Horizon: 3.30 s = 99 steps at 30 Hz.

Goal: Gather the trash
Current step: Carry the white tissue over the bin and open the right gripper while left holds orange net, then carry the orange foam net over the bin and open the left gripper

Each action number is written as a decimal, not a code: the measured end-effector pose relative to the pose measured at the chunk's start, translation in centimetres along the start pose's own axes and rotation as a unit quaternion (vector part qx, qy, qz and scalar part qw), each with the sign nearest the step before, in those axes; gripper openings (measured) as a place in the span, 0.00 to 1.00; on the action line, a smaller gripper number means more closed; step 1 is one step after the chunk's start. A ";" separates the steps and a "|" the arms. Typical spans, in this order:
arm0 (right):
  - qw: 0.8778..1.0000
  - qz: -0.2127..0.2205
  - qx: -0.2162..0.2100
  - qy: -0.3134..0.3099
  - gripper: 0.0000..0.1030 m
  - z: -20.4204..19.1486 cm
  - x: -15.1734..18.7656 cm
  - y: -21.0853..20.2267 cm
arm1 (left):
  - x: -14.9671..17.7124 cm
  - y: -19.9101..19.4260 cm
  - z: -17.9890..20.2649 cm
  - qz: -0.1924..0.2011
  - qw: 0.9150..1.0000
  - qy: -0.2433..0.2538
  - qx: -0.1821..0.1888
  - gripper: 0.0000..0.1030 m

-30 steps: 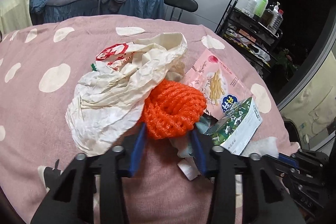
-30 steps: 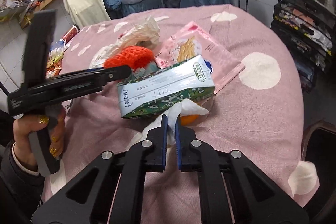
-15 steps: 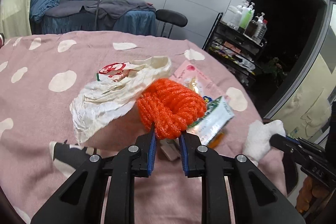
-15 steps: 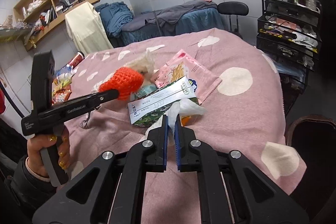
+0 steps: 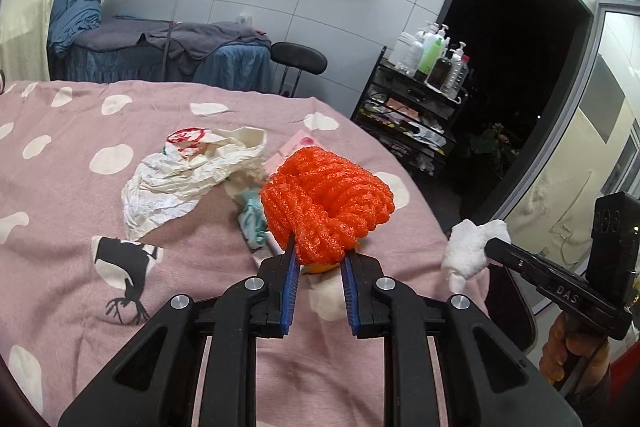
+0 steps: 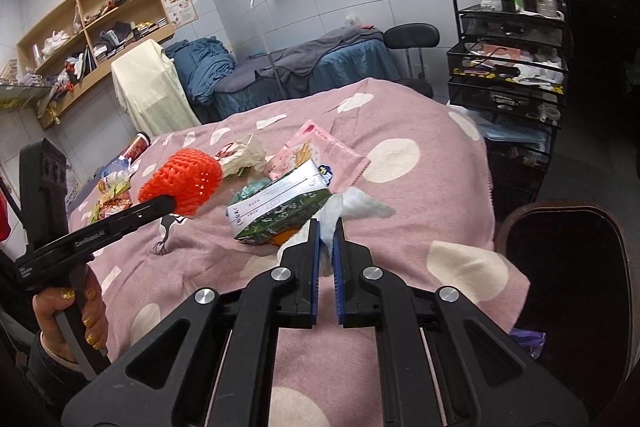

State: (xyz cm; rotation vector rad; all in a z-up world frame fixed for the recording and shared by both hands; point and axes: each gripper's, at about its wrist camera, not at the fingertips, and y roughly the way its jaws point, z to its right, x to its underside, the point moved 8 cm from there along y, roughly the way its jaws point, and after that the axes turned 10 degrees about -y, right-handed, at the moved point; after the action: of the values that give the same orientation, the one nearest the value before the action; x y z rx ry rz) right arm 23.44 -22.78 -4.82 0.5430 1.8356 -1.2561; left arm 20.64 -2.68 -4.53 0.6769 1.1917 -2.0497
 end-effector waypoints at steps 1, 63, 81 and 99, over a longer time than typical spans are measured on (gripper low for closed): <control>1.000 0.002 0.002 0.002 0.07 0.2 0.1 -0.3 | 0.2 0.0 0.5 0.000 1.000 0.004 0.003 0.19; 0.944 -0.053 0.260 0.198 0.83 21.2 14.3 -5.8 | 11.5 8.3 20.4 -0.149 0.968 0.146 0.137 0.19; 0.907 0.013 0.341 0.245 0.91 24.4 12.8 -12.4 | 15.0 12.1 24.3 -0.217 0.946 0.195 0.138 0.19; 0.897 0.019 0.358 0.260 0.91 25.8 13.0 -13.7 | 17.2 14.4 25.9 -0.236 0.932 0.246 0.119 0.79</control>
State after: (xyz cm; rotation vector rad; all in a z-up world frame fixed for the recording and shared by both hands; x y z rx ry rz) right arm 16.12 -53.01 -12.03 1.4247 1.6994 -1.8923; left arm 17.77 -35.76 -12.91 1.1659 1.5100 -2.5437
